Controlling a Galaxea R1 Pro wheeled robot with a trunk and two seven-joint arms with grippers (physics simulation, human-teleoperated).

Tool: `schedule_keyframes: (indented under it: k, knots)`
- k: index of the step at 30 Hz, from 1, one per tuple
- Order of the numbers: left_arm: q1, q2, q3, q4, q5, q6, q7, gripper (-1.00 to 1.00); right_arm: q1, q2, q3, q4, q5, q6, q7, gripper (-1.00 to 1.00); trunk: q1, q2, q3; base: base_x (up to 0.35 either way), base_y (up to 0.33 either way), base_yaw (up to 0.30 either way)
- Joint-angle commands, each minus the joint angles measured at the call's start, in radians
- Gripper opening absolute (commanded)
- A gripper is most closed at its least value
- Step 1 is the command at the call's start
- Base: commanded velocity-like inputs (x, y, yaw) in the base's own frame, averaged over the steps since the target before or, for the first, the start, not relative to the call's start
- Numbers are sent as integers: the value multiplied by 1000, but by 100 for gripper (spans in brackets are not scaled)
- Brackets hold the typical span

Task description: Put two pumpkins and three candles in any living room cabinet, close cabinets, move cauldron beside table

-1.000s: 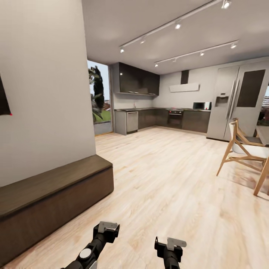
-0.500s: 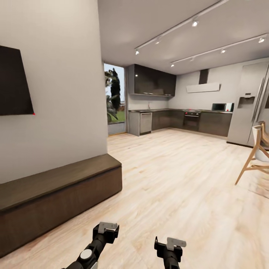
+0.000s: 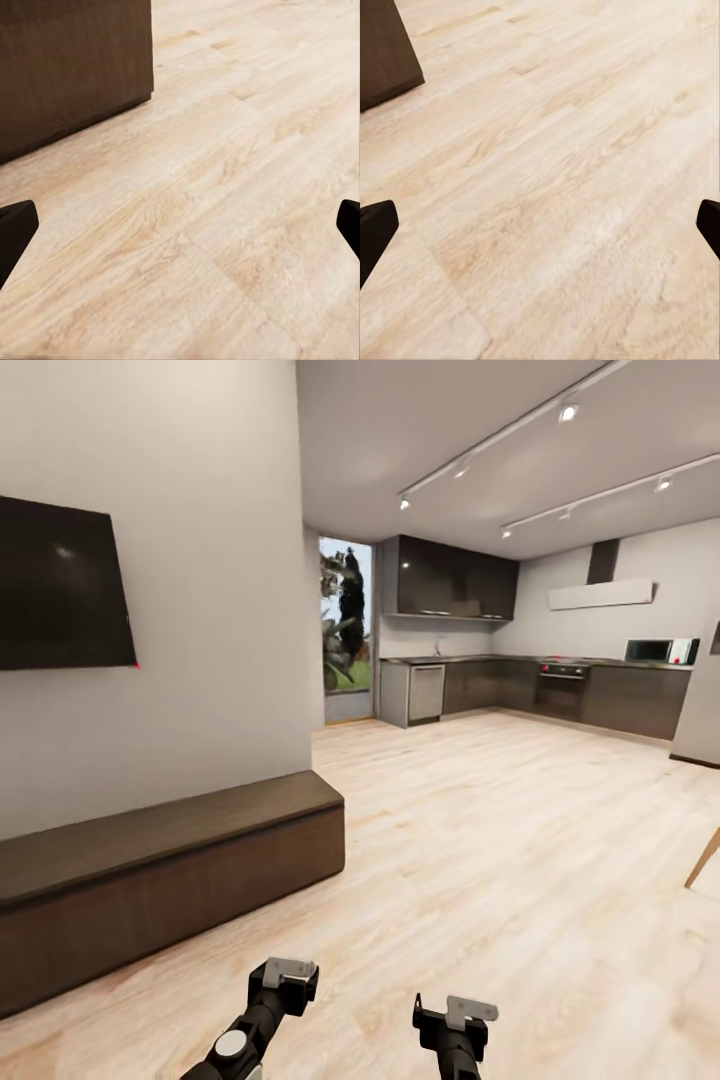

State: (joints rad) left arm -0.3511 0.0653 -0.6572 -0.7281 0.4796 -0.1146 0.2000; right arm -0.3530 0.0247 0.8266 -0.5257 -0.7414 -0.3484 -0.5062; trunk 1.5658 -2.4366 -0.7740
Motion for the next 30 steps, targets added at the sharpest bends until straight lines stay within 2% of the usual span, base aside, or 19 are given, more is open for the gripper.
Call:
schedule_keyframes:
  k: [1,30]
  knots:
    - [-2,2,-8,0,10,-5,9,100,-1,-1,9,0,-10,-6,-5,100,0,-1,0,0,-283,278]
    - [-2,2,-9,1,10,-5,11,100,-1,-2,9,0,-10,-6,-5,100,0,-1,19,0,-284,278]
